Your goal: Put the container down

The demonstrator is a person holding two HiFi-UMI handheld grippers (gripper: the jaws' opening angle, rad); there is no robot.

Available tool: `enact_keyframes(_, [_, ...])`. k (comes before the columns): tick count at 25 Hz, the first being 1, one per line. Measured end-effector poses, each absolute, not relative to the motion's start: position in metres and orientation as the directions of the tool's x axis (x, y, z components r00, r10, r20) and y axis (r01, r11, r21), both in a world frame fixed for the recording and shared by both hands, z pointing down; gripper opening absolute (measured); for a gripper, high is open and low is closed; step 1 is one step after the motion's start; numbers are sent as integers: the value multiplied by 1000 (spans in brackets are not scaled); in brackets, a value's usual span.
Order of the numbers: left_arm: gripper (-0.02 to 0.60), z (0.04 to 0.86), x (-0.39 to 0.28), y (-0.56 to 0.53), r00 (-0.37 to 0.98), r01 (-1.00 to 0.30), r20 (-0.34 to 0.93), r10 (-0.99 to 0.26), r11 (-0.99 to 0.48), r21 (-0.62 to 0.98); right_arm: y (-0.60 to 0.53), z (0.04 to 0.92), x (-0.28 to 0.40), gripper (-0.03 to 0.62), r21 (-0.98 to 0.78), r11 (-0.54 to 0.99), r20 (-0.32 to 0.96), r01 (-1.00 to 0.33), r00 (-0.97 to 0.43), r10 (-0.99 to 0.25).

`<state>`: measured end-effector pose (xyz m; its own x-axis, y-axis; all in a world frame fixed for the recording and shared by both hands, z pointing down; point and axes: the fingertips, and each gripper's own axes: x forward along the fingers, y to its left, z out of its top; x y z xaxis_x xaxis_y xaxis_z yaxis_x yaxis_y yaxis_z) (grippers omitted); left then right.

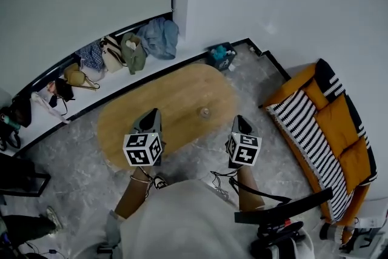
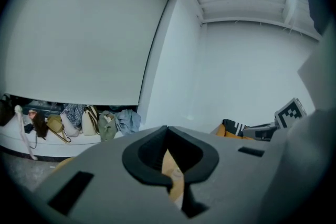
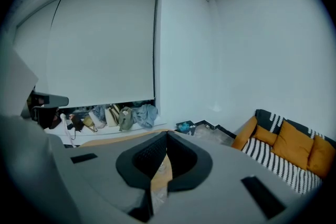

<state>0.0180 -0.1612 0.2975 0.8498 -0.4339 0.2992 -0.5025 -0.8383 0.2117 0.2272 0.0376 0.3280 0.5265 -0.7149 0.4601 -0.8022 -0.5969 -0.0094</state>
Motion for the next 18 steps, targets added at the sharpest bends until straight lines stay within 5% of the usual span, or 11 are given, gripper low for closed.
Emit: enact_keyframes(18, [8, 291, 6, -172, 842, -514, 299, -450, -838, 185, 20, 320, 215, 23, -16, -575, 445, -818, 509, -737])
